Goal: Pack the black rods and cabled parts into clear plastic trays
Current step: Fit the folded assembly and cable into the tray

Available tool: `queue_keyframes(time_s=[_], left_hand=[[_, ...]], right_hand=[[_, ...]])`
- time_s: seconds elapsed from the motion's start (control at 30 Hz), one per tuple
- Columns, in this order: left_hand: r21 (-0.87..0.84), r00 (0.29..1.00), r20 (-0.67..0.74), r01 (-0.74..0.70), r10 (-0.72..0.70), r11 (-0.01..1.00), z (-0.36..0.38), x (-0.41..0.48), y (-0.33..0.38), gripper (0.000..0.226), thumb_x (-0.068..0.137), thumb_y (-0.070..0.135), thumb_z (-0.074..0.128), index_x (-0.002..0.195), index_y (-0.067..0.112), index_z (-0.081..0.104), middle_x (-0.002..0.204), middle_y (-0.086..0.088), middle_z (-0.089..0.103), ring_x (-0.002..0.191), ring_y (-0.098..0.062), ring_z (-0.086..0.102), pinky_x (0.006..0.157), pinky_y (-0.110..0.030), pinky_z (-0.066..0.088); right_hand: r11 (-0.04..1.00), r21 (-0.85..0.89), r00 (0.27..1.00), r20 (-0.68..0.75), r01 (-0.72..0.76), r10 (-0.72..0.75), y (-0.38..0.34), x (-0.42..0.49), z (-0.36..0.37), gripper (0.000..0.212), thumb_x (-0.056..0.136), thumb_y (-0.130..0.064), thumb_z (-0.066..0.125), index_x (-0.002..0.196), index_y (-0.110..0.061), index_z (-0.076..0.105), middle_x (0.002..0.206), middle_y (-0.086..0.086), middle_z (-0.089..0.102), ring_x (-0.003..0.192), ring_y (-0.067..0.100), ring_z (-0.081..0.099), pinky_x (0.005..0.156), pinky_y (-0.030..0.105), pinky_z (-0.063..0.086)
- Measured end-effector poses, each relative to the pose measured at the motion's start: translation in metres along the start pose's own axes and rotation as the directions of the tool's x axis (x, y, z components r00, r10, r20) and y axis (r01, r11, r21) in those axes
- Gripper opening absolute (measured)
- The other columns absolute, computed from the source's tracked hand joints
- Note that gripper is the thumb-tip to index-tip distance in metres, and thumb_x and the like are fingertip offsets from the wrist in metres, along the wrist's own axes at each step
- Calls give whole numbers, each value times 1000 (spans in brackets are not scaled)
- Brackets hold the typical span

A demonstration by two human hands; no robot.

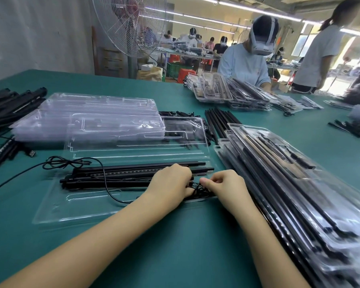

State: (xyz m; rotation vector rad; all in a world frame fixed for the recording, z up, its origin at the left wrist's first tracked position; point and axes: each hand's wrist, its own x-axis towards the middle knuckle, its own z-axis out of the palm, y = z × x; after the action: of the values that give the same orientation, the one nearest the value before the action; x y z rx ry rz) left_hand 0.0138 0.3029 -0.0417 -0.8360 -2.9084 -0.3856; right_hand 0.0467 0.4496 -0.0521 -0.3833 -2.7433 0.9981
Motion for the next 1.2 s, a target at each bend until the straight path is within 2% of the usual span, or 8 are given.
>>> queue_keyframes(time_s=[0.13, 0.33, 0.43, 0.67, 0.8, 0.93, 1.13, 1.2], left_hand=[[-120, 1000, 2, -28, 28, 992, 0, -5, -7, 11, 86, 24, 60, 81, 19, 52, 94, -2, 62, 89, -24, 59, 68, -28, 44], [-267, 997, -30, -81, 76, 960, -7, -8, -19, 13, 84, 26, 65, 76, 20, 57, 79, 8, 52, 78, -12, 51, 73, -27, 44], [-97, 986, -146, -90, 75, 991, -10, -6, -32, 10, 91, 29, 58, 95, 21, 61, 96, 5, 52, 94, -14, 46, 85, -29, 41], [-28, 996, -55, -75, 73, 997, -8, -9, -43, 19, 96, 20, 51, 106, 23, 66, 105, 5, 61, 104, -15, 53, 82, -31, 47], [-42, 993, -59, -103, 100, 994, -7, -7, -47, 17, 94, 20, 53, 104, 24, 66, 103, 6, 61, 100, -15, 54, 82, -30, 45], [-176, 996, -16, -90, 89, 980, -8, -9, -55, 13, 90, 24, 61, 100, 26, 70, 89, 11, 57, 90, -10, 55, 79, -22, 41], [-33, 984, -135, -126, 120, 992, -2, -11, -54, 11, 86, 35, 65, 95, 34, 72, 109, 10, 50, 109, -14, 38, 91, -27, 30], [-64, 993, -91, -85, 79, 994, -2, -10, -56, 10, 86, 36, 64, 96, 35, 69, 115, 12, 50, 114, -14, 40, 97, -30, 31]], right_hand=[[998, -45, 999, -13, -51, 50, 1, 5, 5, 42, 82, -37, 69, 66, 1, 60, 56, 6, 48, 59, 21, 44, 53, 29, 29], [993, -116, 998, -55, -14, 7, 2, 7, 14, 21, 80, -33, 71, 70, -24, 55, 78, 2, 58, 79, 25, 59, 67, 29, 44], [977, -180, 991, -54, 114, -126, 4, 4, 16, 17, 85, -32, 66, 77, -19, 57, 78, -2, 52, 77, 22, 55, 69, 31, 46], [896, -310, 945, 26, 319, -327, 3, -5, 15, 12, 93, -15, 51, 100, -24, 57, 93, 0, 52, 84, 27, 55, 71, 36, 49], [918, -247, 950, 109, 311, -292, 1, -6, 8, 25, 92, -14, 47, 101, -27, 66, 94, -5, 52, 79, 12, 51, 70, 24, 41], [948, -128, 937, 239, 292, -256, 2, -4, -6, 24, 85, -31, 66, 108, -28, 70, 82, -20, 49, 63, -11, 40, 61, 3, 32], [974, -95, 943, 284, 206, -172, -4, 0, -8, 22, 75, -30, 78, 97, -29, 73, 79, -17, 59, 62, -10, 46, 54, 1, 33], [980, -80, 938, 313, 180, -147, -6, 4, -10, 20, 73, -28, 79, 92, -29, 73, 77, -18, 60, 60, -11, 48, 54, 1, 35]])
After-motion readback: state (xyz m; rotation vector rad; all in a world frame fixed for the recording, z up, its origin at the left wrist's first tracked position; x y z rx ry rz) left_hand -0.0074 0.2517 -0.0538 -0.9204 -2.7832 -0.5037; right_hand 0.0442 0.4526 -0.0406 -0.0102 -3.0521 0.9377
